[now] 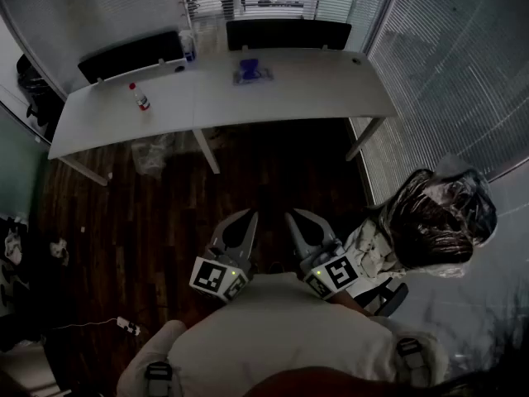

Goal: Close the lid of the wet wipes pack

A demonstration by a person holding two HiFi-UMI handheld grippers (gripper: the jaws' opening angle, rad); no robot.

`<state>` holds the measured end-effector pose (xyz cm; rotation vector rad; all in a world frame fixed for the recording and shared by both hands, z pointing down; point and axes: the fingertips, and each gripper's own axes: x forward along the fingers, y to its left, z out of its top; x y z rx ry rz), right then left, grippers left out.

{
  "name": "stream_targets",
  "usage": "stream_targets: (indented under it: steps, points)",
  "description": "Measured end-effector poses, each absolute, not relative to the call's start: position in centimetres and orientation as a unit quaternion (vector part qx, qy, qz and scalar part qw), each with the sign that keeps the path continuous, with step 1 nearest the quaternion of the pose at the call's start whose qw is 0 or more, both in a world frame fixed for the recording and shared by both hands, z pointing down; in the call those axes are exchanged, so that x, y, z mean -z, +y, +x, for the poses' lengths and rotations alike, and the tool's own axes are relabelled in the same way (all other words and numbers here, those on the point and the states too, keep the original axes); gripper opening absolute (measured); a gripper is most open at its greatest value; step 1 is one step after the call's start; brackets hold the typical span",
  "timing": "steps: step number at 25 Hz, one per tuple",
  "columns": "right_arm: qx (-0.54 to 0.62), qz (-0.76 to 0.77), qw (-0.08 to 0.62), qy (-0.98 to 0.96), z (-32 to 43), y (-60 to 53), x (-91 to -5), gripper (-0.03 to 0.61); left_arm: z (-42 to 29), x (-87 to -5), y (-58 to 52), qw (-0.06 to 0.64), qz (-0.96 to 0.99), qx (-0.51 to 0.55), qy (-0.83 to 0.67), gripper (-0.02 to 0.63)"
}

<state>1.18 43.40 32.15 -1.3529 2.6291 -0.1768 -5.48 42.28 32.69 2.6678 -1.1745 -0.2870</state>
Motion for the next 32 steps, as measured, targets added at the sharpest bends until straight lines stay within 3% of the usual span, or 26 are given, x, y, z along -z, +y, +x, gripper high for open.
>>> stream_targets:
  steps: [32]
  points:
    - [0.08,-0.448,0.12,0.882,9.5,43.2,-32.8,0.0,2.7,-33.4,41.2,0.121,0.903,0.08,-0.404,0.002]
